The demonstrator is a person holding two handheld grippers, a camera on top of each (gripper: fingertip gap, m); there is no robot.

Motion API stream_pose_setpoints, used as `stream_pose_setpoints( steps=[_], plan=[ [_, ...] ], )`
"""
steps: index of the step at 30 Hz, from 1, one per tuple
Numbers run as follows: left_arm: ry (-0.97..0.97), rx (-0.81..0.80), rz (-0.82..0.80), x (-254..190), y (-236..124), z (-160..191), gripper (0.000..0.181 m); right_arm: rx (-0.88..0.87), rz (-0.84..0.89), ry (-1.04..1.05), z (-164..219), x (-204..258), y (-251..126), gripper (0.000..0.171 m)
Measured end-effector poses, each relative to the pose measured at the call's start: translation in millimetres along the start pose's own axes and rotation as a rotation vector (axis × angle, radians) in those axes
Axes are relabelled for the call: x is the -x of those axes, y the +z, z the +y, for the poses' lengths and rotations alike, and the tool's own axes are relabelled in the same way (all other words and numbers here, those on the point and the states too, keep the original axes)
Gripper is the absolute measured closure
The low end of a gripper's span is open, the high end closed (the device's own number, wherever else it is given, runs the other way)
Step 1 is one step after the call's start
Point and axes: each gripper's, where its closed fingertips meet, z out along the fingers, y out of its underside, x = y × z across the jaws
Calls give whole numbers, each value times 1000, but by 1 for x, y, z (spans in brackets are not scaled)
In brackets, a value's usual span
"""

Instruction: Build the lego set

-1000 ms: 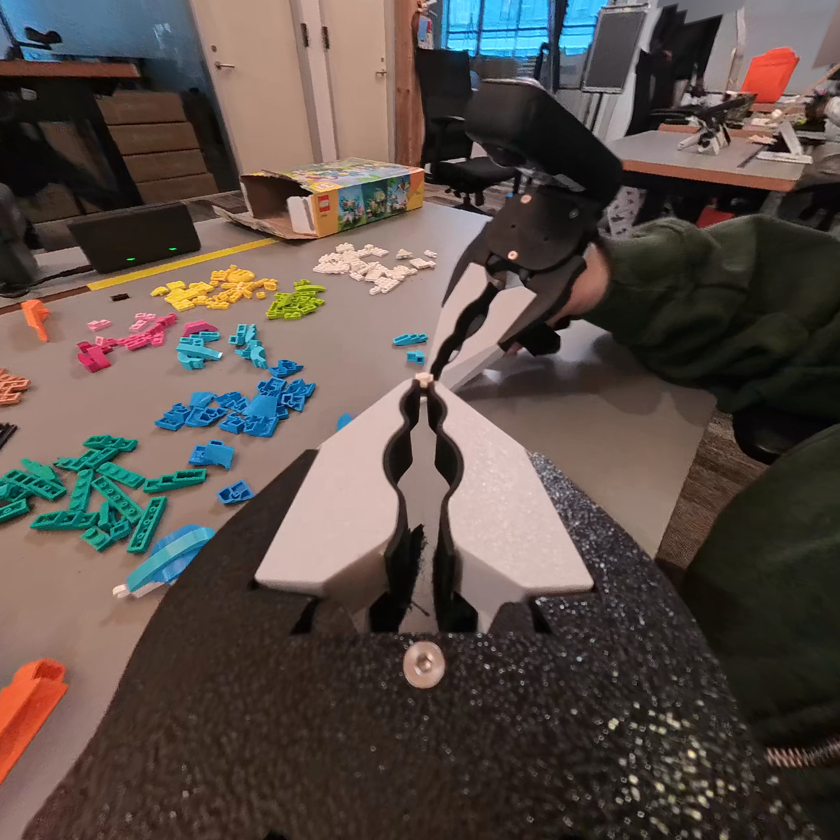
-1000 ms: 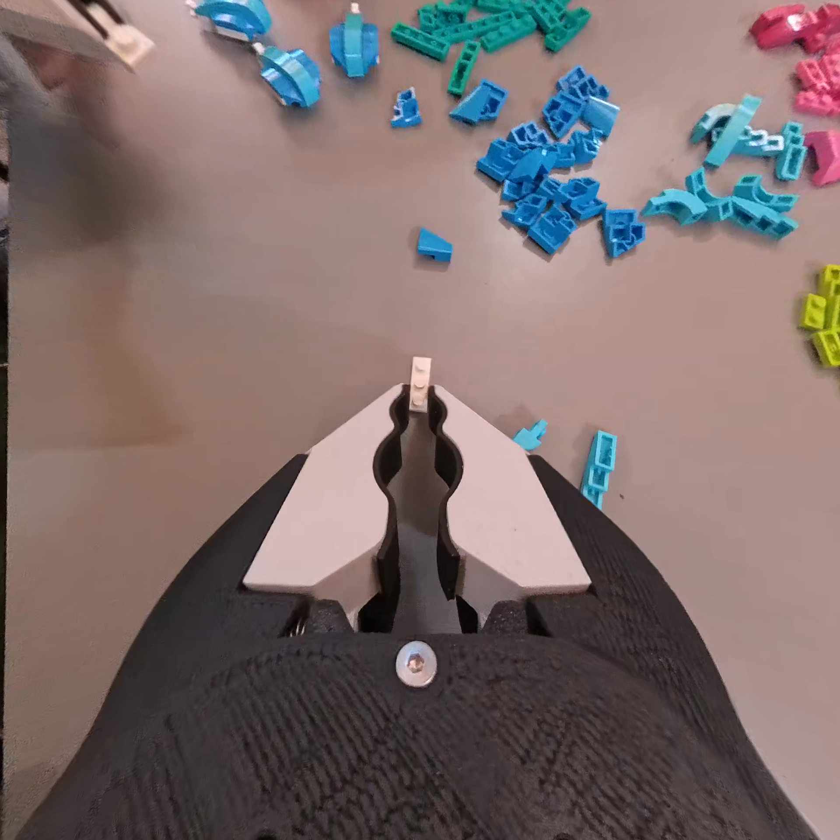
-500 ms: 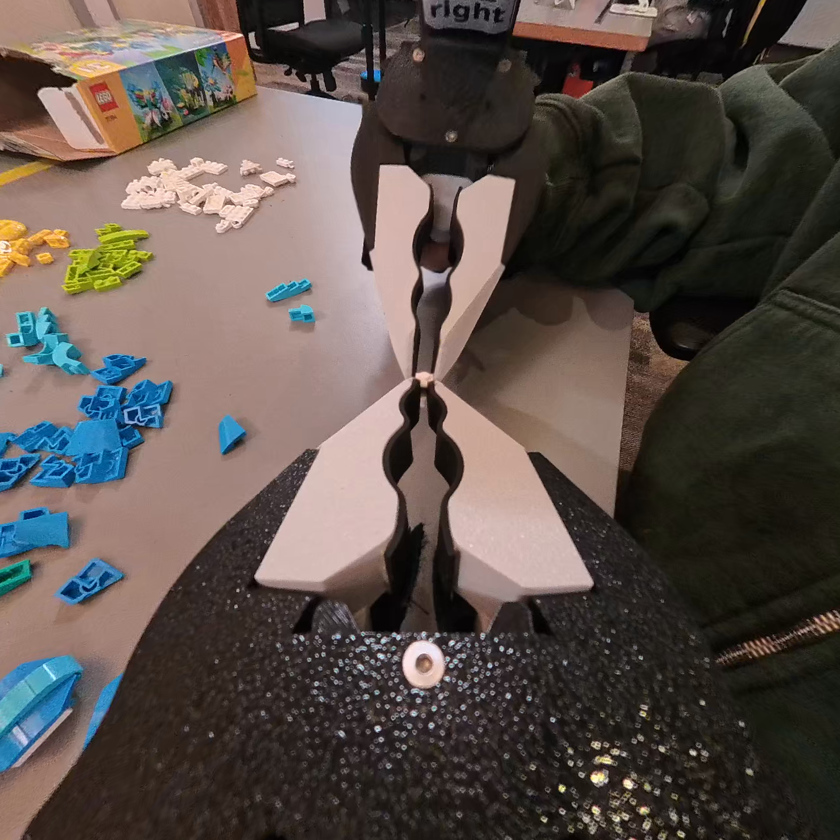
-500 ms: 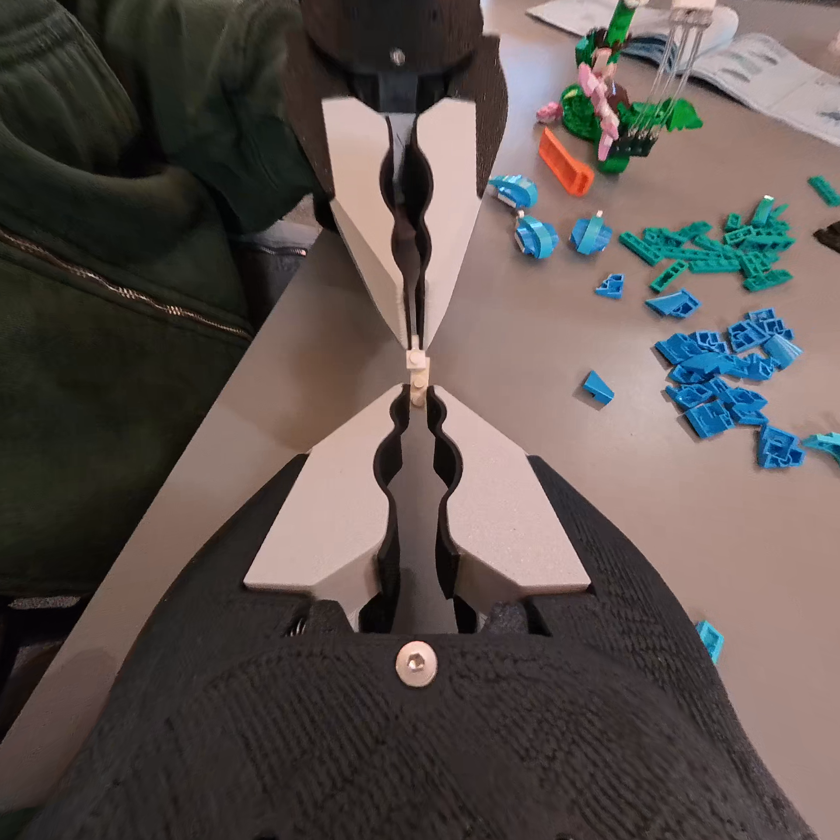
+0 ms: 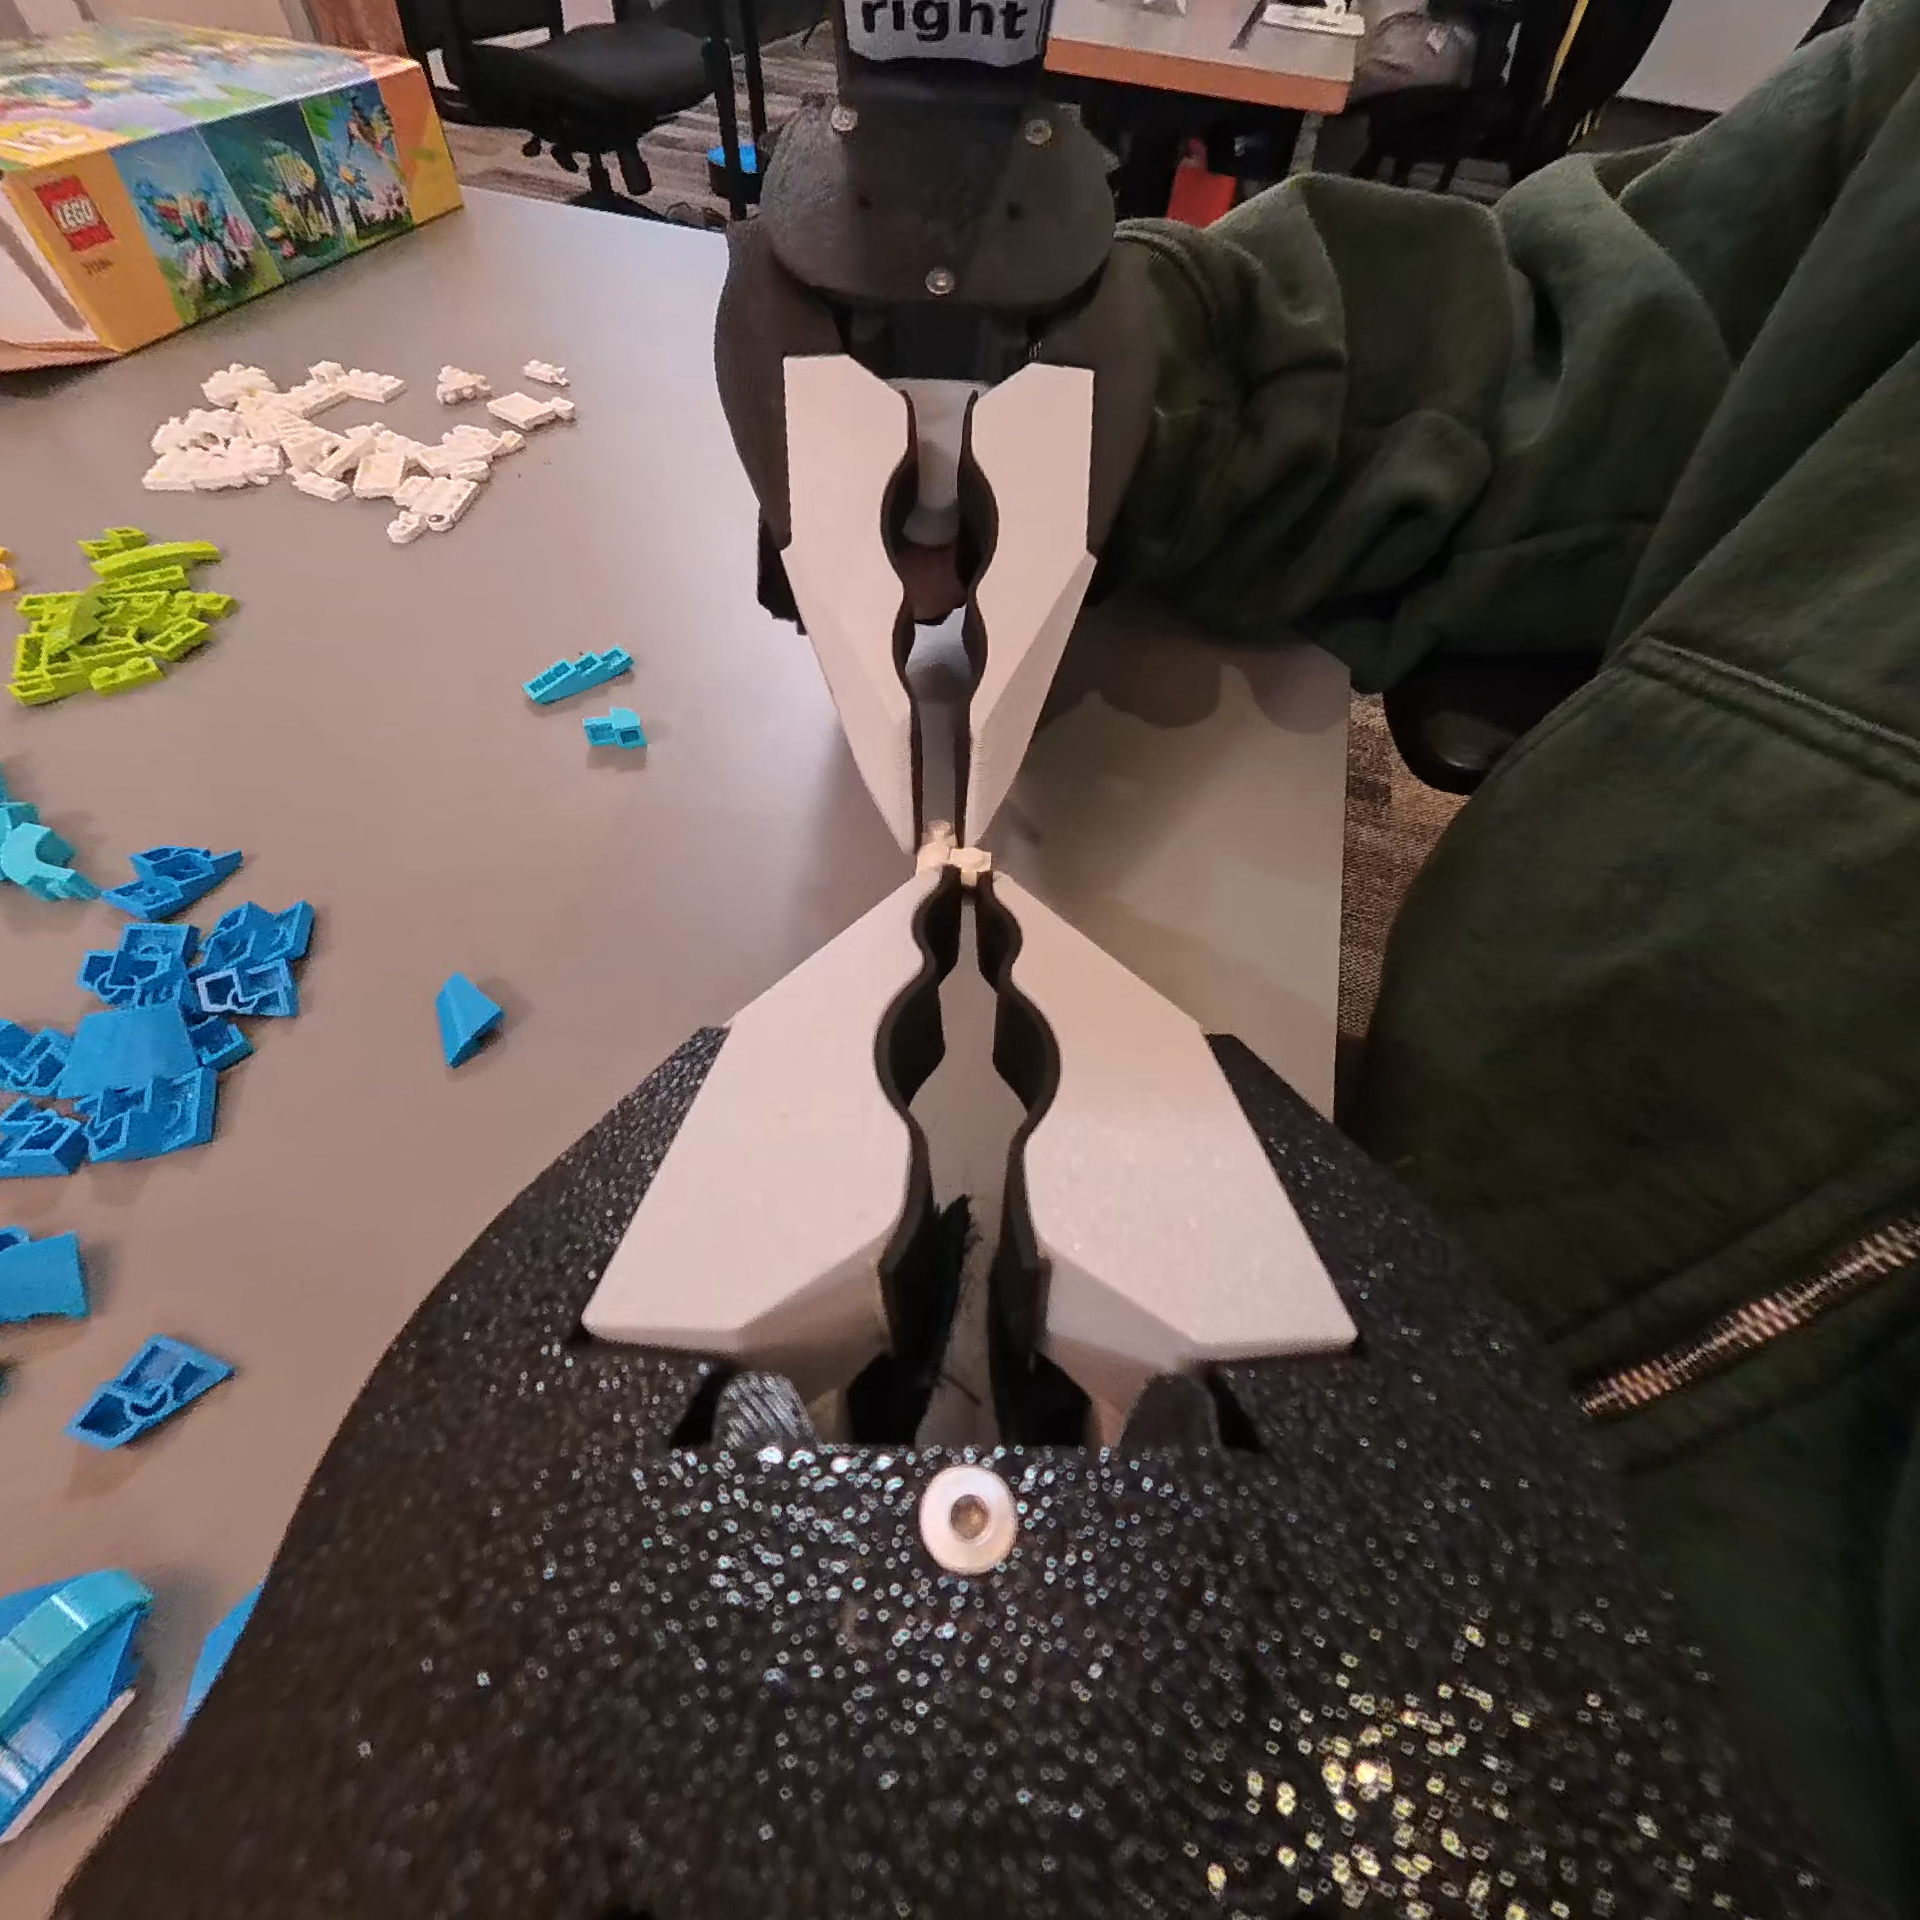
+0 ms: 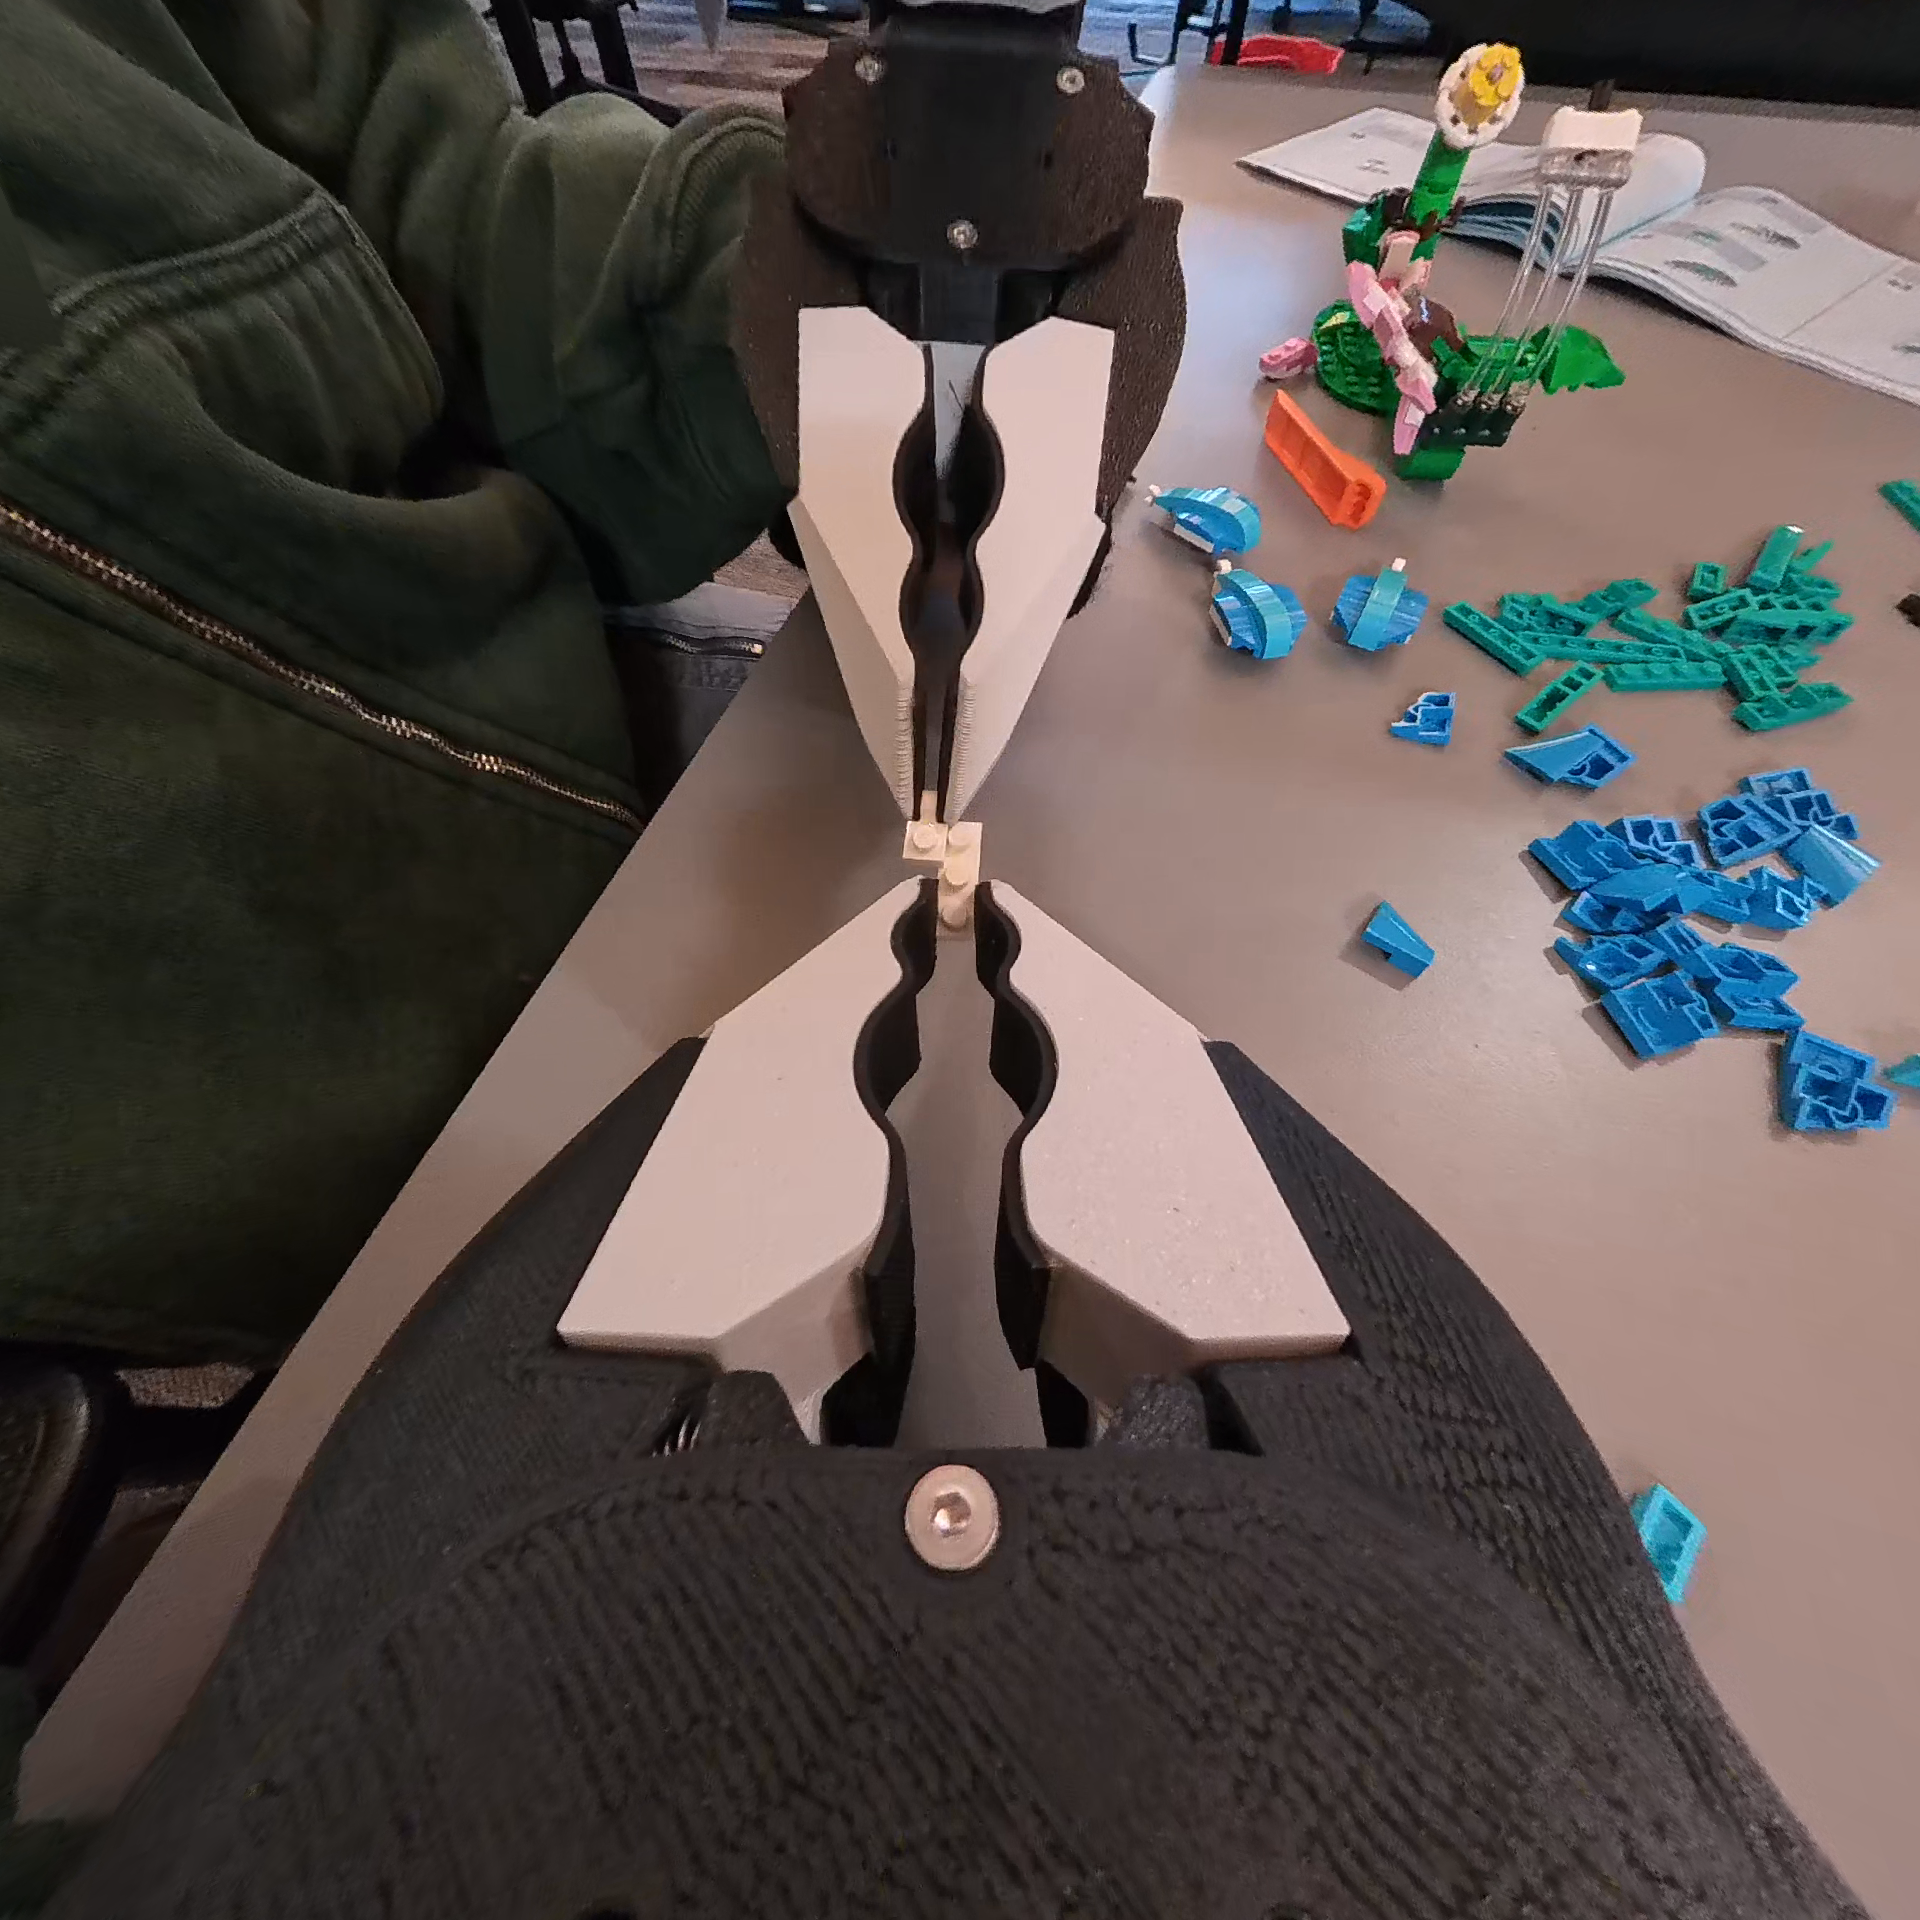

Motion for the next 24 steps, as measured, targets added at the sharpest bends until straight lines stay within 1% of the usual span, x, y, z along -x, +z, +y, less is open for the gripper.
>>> stream_pose_setpoints(
  steps=[1,5,7,16,21,24],
  plan=[
    [4,-1,-2,0,0,0,181,2,-2,0,0,0,0,166],
    [-19,-42,8,-1,-3,-7,181,11,-7,-2,1,2,-1,166],
    [-11,-31,-11,2,-4,-6,181,15,-12,-3,2,2,0,166],
    [22,31,-3,-1,-2,1,181,-8,-39,-3,-2,7,0,166],
    [19,36,-8,0,-3,-1,181,-25,-36,4,-4,6,0,166],
    [11,4,-29,3,-4,-5,181,-52,-23,12,-7,3,-2,166]
  ],
)
